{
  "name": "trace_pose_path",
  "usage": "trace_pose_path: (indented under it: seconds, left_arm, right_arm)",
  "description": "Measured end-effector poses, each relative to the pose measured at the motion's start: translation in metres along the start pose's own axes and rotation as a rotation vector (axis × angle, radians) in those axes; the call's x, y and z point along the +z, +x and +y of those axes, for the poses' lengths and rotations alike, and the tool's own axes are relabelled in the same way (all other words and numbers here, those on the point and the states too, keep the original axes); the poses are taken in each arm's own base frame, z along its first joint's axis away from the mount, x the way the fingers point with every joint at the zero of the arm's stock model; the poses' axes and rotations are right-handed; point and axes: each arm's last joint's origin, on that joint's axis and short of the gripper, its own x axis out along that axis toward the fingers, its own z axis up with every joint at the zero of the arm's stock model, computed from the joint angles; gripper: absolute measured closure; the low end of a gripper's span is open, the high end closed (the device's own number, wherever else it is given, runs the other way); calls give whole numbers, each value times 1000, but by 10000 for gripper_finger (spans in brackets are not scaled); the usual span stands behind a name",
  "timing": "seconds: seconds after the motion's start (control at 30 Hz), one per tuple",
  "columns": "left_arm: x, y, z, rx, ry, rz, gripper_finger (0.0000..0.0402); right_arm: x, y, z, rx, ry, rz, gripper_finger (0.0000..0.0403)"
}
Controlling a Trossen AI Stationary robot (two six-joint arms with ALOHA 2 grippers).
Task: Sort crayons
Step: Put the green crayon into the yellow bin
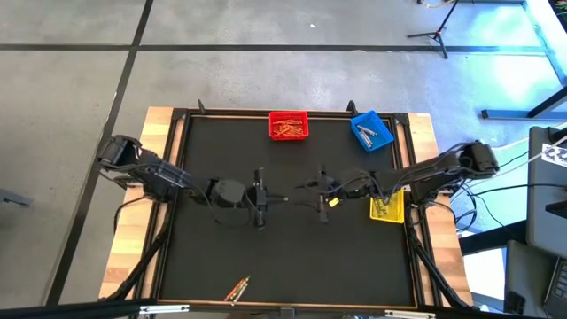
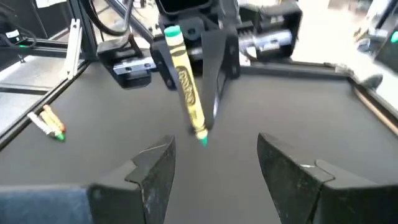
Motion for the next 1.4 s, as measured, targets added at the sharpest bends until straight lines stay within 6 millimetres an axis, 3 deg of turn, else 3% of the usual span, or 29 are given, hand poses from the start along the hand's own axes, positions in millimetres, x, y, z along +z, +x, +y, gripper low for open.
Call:
trace_pose_path:
  seconds: [0.23, 0.73, 0.87, 1.07, 1.13, 1.3, 1.4]
  left_arm:
    - [-2, 2, 6, -18, -3, 2, 390]
    - [-3, 2, 5, -21, -3, 11, 390]
    - [-3, 2, 5, -19, -3, 10, 390]
    - [-3, 2, 5, -11, -10, 12, 390]
    - [-3, 2, 5, -5, -9, 16, 385]
    - [-4, 1, 2, -18, -3, 22, 337]
    - [-4, 0, -2, -23, 8, 30, 307]
  right_arm:
    - [-7, 23, 2, -14, -111, -139, 178]
    - [3, 34, 3, 6, -111, -209, 184]
    - [5, 38, 3, 9, -115, -176, 234]
    - [6, 37, 3, 9, -148, -161, 377]
    - [6, 37, 3, 8, -164, -158, 387]
    - [3, 32, 3, 13, -171, -54, 367]
    - [13, 20, -1, -74, -153, 41, 383]
